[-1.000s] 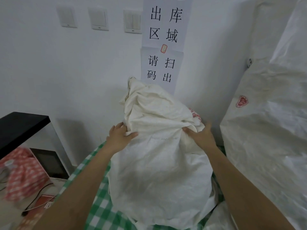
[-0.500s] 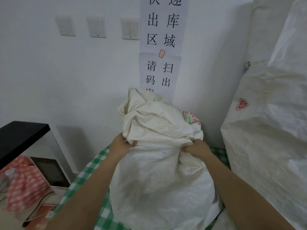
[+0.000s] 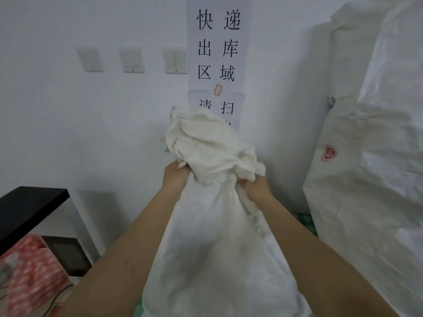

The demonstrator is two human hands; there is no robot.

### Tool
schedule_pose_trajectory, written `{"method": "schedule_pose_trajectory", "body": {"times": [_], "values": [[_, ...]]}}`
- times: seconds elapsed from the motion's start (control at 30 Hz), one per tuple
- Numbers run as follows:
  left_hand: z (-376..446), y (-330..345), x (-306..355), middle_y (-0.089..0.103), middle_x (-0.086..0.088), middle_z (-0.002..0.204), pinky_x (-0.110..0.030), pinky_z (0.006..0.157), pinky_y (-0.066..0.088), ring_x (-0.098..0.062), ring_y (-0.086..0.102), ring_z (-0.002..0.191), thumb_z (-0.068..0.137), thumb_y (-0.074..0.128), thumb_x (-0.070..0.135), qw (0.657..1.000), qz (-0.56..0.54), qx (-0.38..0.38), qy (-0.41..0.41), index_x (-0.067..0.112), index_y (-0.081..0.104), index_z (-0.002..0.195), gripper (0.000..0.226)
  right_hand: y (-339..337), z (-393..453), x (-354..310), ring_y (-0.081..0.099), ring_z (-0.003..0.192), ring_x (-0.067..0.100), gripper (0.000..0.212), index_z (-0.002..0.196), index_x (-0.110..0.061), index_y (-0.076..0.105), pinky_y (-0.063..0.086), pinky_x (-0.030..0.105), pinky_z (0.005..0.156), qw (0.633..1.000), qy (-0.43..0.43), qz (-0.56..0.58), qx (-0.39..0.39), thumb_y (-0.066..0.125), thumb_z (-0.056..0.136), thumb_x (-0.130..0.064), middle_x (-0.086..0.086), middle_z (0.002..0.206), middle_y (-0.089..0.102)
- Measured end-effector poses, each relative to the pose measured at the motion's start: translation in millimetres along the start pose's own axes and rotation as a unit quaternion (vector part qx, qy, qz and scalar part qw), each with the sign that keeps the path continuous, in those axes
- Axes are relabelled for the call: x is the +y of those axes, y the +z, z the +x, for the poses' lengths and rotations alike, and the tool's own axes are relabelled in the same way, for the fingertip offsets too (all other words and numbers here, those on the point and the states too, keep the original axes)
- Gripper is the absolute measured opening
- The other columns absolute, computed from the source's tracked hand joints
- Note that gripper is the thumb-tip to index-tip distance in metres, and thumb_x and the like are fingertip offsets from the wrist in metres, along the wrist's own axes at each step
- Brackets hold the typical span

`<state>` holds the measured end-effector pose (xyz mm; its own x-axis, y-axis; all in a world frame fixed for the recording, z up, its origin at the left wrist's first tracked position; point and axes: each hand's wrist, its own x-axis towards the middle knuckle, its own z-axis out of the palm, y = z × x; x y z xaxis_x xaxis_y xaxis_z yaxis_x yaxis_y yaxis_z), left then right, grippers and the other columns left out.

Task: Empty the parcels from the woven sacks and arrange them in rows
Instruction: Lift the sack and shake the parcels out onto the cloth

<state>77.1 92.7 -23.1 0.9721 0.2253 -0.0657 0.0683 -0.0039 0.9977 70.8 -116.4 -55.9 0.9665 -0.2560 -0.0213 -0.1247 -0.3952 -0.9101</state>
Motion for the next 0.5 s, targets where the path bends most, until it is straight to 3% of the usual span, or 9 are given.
{"method": "schedule_pose_trajectory", "body": {"times": [0.13,0.2,0.27,0.33,0.43,0.5], "values": [[3.4,-14.8,6.7,0.066,-0.006,0.078,-0.026,0.06,0.045,-0.017,0.059,0.067,0.089,0.065,0.03,0.992,-0.112,0.025,0.053,0.015,0.064,0.085,0.016,-10.9,2.9,-7.1,0.058,0.08,0.015,0.01,0.099,-0.013,0.057,0.046,0.024,0.067,0.988,-0.089,0.109,0.061,0.054,0.096,-0.022,-0.001,0.087,0.061],[6.9,-9.5,0.6,0.065,-0.008,0.082,-0.027,0.062,0.045,-0.02,0.059,0.073,0.09,0.065,0.035,0.995,-0.088,0.012,0.033,0.014,0.063,0.088,0.02,-7.8,7.4,3.7,0.057,0.083,0.022,0.014,0.102,-0.012,0.054,0.046,0.027,0.065,0.997,-0.054,0.038,0.026,0.055,0.096,-0.025,0.002,0.088,0.059],[6.5,-3.5,7.1,0.061,-0.002,0.082,-0.03,0.07,0.044,-0.02,0.055,0.081,0.091,0.063,0.034,0.998,-0.067,0.006,0.001,0.021,0.059,0.083,0.016,-6.7,14.3,3.1,0.06,0.095,0.029,0.03,0.111,-0.012,0.057,0.053,0.037,0.073,0.999,-0.008,-0.045,-0.017,0.056,0.094,-0.036,0.005,0.101,0.062],[15.1,-7.0,20.3,0.056,-0.001,0.079,-0.034,0.07,0.04,-0.02,0.049,0.082,0.09,0.065,0.031,0.992,-0.127,0.012,0.023,0.023,0.058,0.083,0.013,-10.1,21.5,-15.0,0.062,0.099,0.025,0.029,0.115,-0.015,0.059,0.054,0.042,0.083,0.998,-0.067,0.009,0.012,0.054,0.093,-0.034,0.004,0.106,0.065],[21.5,-17.6,19.7,0.06,-0.008,0.082,-0.037,0.069,0.043,-0.022,0.05,0.074,0.086,0.069,0.023,0.977,-0.205,0.017,0.045,0.021,0.065,0.09,0.006,-14.1,14.6,-25.0,0.061,0.094,0.015,0.021,0.116,-0.013,0.056,0.05,0.029,0.081,0.982,-0.145,0.094,0.074,0.049,0.097,-0.017,0.0,0.103,0.063],[23.6,-8.0,25.1,0.063,-0.003,0.082,-0.031,0.065,0.045,-0.019,0.052,0.07,0.09,0.065,0.022,0.986,-0.166,0.02,0.019,0.018,0.064,0.1,0.011,-8.8,15.5,-19.1,0.058,0.1,0.023,0.027,0.123,-0.009,0.052,0.049,0.032,0.081,0.993,-0.091,0.057,0.043,0.05,0.098,-0.016,0.005,0.111,0.06]]}}
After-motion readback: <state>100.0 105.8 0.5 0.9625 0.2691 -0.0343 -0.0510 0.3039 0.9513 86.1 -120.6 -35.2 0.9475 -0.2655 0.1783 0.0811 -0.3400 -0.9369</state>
